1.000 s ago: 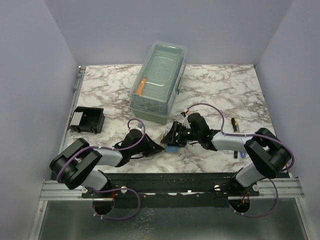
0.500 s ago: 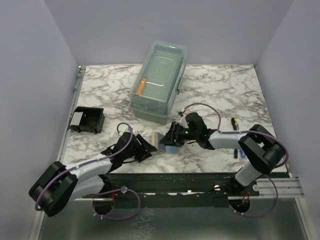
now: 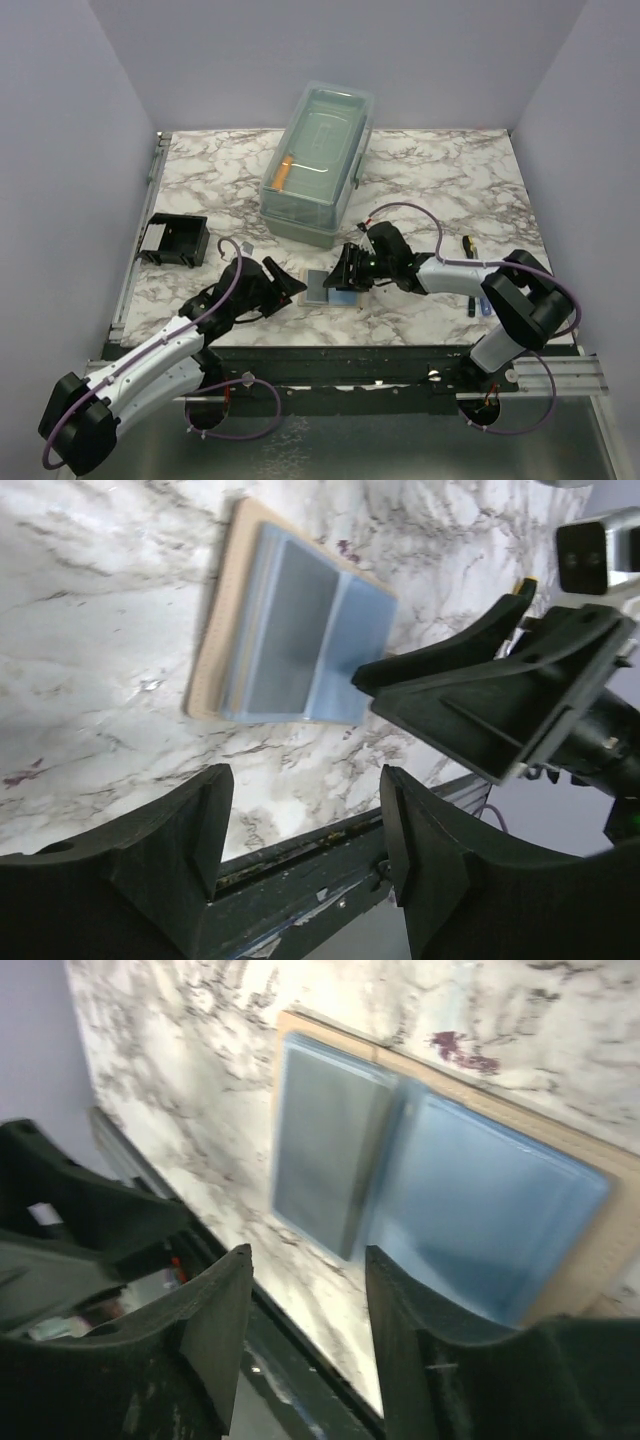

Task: Put the credit cards into the card holder
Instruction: Open the card holder at the center of the board.

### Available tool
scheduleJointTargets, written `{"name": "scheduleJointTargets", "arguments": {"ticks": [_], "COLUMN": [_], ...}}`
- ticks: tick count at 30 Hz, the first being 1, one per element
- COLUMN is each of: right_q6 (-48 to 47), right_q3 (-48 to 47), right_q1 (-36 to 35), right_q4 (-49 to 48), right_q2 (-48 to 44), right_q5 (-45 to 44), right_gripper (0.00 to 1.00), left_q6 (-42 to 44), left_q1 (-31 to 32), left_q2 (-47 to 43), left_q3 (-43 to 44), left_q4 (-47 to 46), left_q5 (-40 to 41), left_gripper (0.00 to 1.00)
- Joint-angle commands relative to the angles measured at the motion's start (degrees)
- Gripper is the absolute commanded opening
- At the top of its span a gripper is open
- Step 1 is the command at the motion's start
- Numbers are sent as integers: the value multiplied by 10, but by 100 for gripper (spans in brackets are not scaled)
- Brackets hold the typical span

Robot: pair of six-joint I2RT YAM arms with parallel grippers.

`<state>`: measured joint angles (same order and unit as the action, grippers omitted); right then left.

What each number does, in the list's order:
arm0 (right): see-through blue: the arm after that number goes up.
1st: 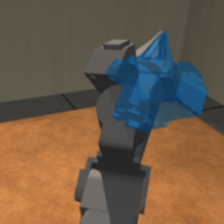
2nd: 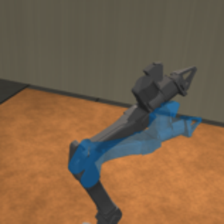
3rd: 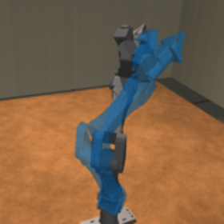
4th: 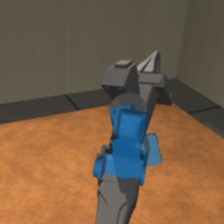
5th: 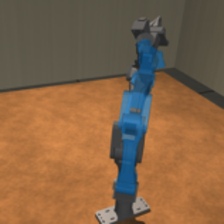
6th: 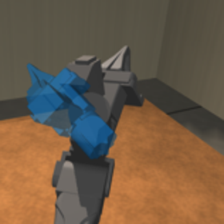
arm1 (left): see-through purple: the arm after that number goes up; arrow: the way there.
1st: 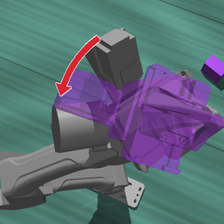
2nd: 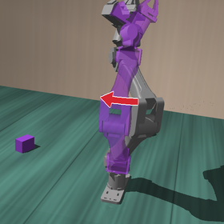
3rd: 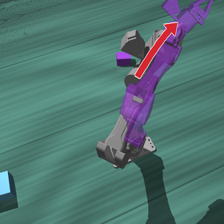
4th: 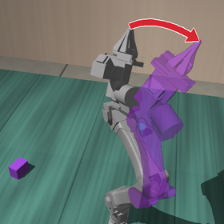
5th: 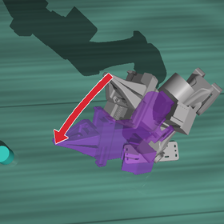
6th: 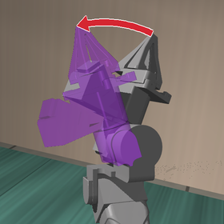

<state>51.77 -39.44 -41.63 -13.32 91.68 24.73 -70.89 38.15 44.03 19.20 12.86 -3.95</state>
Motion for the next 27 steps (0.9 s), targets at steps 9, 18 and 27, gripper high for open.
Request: {"name": "scheduleJointTargets", "arguments": {"ticks": [9,18,27], "right_q6": [-41,-25,-79], "right_q3": [32,65,22], "right_q1": [-3,-1,0], "right_q4": [87,227,301], "right_q2": [-24,-84,-122], "right_q5": [-71,-240,-251], "right_gripper": [30,26,52], "left_q6": [94,160,192], "left_q1": [-14,-24,-26], "left_q2": [284,390,311], "left_q3": [81,100,120], "left_q4": [-229,-184,-90], "left_q5": [-146,-88,-46], "left_gripper": [45,42,55]}}
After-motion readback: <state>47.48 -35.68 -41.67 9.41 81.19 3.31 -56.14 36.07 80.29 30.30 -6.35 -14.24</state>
